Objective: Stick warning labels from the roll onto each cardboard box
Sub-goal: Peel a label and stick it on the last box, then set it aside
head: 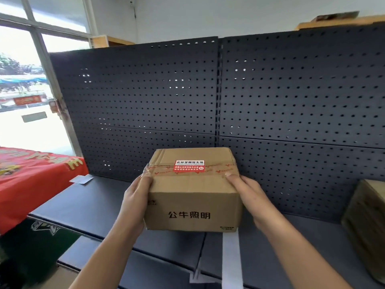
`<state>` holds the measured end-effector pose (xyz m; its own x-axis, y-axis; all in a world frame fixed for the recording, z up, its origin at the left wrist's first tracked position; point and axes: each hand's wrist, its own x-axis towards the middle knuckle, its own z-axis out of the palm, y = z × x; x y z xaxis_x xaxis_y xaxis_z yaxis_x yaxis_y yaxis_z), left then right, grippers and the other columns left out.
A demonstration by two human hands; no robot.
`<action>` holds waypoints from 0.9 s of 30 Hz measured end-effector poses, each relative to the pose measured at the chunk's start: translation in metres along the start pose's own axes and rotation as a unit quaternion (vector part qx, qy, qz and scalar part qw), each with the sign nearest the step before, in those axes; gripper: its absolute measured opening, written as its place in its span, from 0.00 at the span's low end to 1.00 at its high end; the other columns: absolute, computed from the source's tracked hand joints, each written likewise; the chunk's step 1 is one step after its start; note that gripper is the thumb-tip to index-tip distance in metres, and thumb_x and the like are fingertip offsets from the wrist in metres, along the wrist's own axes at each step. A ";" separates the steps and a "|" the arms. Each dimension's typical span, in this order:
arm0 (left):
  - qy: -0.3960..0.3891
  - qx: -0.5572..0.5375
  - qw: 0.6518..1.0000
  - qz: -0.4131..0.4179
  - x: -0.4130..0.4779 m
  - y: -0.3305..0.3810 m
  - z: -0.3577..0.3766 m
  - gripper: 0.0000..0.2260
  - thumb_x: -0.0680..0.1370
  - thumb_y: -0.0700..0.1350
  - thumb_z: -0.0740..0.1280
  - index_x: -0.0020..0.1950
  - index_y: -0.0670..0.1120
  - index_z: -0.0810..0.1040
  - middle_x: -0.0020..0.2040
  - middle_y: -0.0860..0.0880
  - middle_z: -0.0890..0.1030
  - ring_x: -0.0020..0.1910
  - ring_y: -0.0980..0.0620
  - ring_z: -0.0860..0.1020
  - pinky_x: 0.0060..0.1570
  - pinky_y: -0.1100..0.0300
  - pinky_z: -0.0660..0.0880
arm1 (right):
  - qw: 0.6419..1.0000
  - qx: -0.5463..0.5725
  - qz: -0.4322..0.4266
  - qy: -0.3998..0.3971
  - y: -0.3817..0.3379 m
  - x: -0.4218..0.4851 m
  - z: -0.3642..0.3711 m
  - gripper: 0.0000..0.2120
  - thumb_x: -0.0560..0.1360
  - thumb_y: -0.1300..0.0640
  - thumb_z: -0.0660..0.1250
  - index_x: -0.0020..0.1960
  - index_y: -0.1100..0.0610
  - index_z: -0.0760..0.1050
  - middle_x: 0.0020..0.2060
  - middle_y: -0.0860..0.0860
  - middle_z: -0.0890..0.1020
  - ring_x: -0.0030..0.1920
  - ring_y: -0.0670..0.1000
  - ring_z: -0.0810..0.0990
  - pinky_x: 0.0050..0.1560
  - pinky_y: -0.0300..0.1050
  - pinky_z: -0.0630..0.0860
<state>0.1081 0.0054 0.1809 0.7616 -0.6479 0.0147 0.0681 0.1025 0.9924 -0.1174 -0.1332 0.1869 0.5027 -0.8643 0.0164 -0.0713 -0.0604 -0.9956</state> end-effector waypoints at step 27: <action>-0.185 -0.017 0.981 -0.056 -0.092 -0.081 0.225 0.18 0.83 0.60 0.63 0.73 0.61 0.75 0.63 0.56 0.82 0.61 0.53 0.80 0.56 0.53 0.77 | 0.984 0.047 0.070 0.159 0.085 -0.071 -0.238 0.19 0.82 0.42 0.64 0.67 0.50 0.79 0.56 0.46 0.87 0.58 0.47 0.85 0.60 0.45 0.76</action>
<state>-0.1126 -0.1127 0.1266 0.4632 -0.8851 -0.0449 0.1648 0.0362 0.9857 -0.3638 -0.1957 0.1230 0.1970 -0.9745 -0.1076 -0.0322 0.1032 -0.9941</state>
